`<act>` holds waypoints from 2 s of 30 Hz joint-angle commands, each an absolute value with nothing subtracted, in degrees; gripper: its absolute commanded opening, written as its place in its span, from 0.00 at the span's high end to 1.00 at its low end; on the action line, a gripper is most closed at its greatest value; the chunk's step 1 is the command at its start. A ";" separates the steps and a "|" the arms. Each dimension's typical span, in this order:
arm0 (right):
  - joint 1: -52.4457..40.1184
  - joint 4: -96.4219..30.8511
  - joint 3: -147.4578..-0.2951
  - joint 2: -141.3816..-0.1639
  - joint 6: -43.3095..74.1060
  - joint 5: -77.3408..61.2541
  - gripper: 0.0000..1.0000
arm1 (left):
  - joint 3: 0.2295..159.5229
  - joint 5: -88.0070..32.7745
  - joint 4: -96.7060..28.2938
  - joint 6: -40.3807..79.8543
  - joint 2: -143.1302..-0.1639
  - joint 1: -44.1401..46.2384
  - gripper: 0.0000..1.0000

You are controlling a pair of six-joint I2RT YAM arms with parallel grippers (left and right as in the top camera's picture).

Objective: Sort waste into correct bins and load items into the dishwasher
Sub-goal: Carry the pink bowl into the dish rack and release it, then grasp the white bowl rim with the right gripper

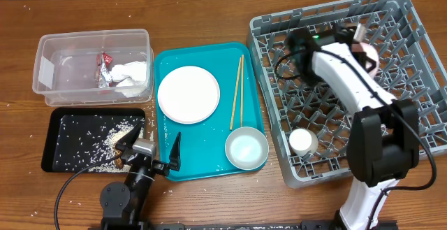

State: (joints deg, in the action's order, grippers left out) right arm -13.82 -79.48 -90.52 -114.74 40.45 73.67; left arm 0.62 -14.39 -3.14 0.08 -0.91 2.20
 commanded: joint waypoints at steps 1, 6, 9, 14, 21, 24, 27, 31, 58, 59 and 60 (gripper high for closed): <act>-12.69 -78.52 -90.06 -115.33 40.53 69.14 0.96 | 0.27 -14.85 -2.90 0.86 -0.25 1.80 0.00; -17.67 -78.74 -90.06 -115.33 40.53 65.28 0.96 | 0.27 -14.85 -2.90 0.86 -0.25 1.80 0.00; -21.80 -80.16 -90.06 -115.33 40.32 65.34 0.96 | 0.27 -14.85 -2.90 0.86 -0.25 1.80 0.00; -23.75 -80.29 -90.06 -115.33 40.34 65.21 0.95 | 0.27 -14.85 -2.90 0.86 -0.25 1.80 0.00; -24.80 -82.48 -90.08 -115.31 40.32 58.00 0.69 | 0.27 -14.85 -2.90 0.86 -0.25 1.80 0.00; -25.71 -83.53 -91.48 -115.07 40.34 52.47 0.62 | 0.27 -14.85 -2.90 0.84 -0.25 1.80 0.00; -27.31 -84.44 -95.59 -114.10 40.21 41.01 0.58 | 0.27 -14.85 -2.90 0.86 -0.25 1.80 0.00; -29.89 -81.41 -100.40 -112.22 27.55 14.44 0.49 | 0.27 -14.85 -2.90 0.86 -0.25 1.80 0.00; -37.10 -58.35 -82.08 -112.07 -16.91 -3.90 0.93 | 0.27 -14.85 -2.90 0.86 -0.25 1.80 0.00; -37.10 -58.65 -82.61 -112.07 -16.12 -3.68 0.96 | 0.27 -14.85 -2.90 0.84 -0.25 1.80 0.00; -37.10 -59.02 -83.53 -112.03 -14.39 -3.22 0.96 | 0.27 -14.85 -2.90 0.86 -0.25 1.80 0.00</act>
State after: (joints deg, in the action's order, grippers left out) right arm -37.43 -58.78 -82.11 -113.58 -16.49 -4.27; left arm 0.58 -14.39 -3.11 0.08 -0.89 2.20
